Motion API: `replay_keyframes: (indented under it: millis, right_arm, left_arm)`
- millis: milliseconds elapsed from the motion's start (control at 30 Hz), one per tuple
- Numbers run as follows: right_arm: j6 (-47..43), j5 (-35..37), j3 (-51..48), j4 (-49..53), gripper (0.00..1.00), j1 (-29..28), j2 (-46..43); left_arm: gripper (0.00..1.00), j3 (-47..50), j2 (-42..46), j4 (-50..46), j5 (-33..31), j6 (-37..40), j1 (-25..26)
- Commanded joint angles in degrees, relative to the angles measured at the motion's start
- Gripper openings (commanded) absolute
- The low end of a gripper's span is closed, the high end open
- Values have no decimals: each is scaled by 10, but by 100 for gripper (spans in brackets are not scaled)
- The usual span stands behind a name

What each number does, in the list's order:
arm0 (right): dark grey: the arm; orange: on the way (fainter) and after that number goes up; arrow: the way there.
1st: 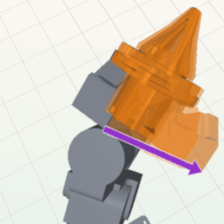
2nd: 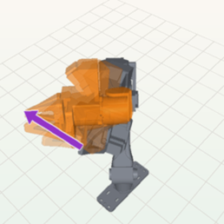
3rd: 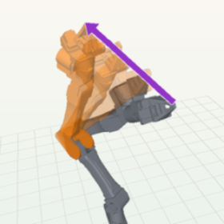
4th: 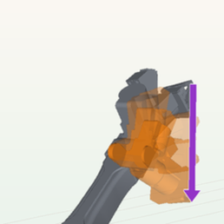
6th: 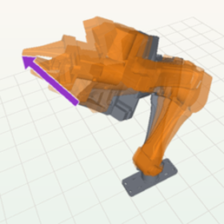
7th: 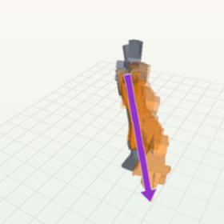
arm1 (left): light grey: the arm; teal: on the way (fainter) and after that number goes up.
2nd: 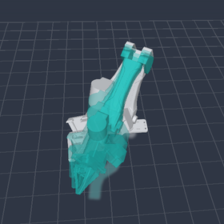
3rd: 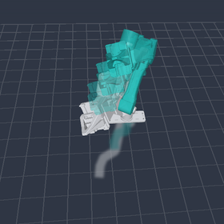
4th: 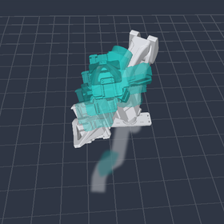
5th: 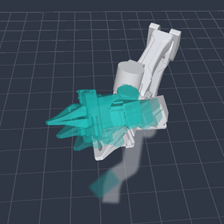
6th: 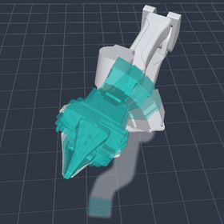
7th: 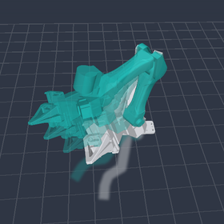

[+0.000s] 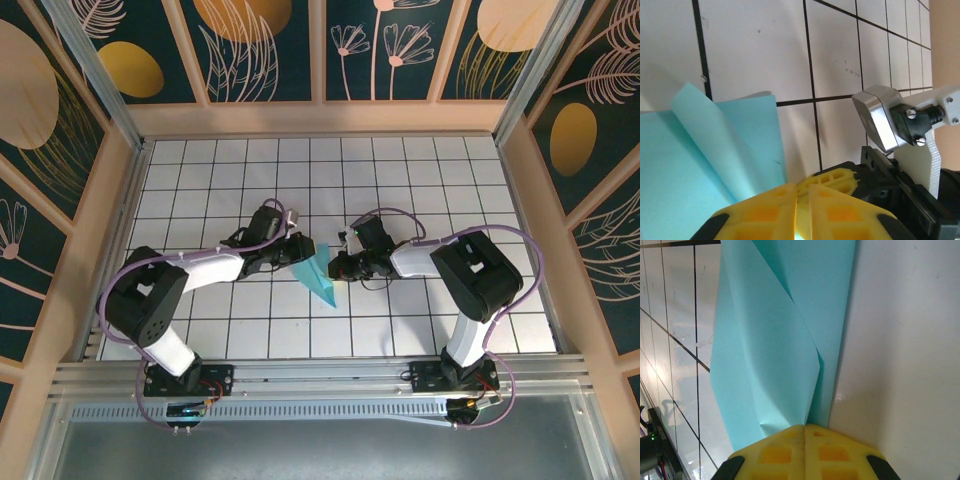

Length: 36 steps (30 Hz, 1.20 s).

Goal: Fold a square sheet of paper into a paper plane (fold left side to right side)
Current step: Fourth fold the wing at the center of the table.

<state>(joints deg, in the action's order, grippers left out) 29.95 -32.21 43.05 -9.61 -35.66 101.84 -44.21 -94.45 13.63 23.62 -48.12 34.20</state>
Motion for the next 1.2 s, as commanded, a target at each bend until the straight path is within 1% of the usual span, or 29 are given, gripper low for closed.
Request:
replay_keyframes:
  millis: [0,133,500,800,1167]
  right_arm:
    - [-10,59,-6,43,0,-7,40]
    - [-10,61,-2,48,0,-7,42]
    - [-20,74,6,67,0,-10,49]
    - [-23,80,5,71,0,-11,53]
    - [-23,82,1,72,0,-12,45]
  left_arm:
    - [8,-11,-32,29,46,-3,3]
    - [0,-18,-72,46,64,-4,6]
    - [0,-12,-93,7,16,19,6]
    - [0,3,-102,-1,2,26,6]
    - [0,6,-109,-35,-27,40,6]
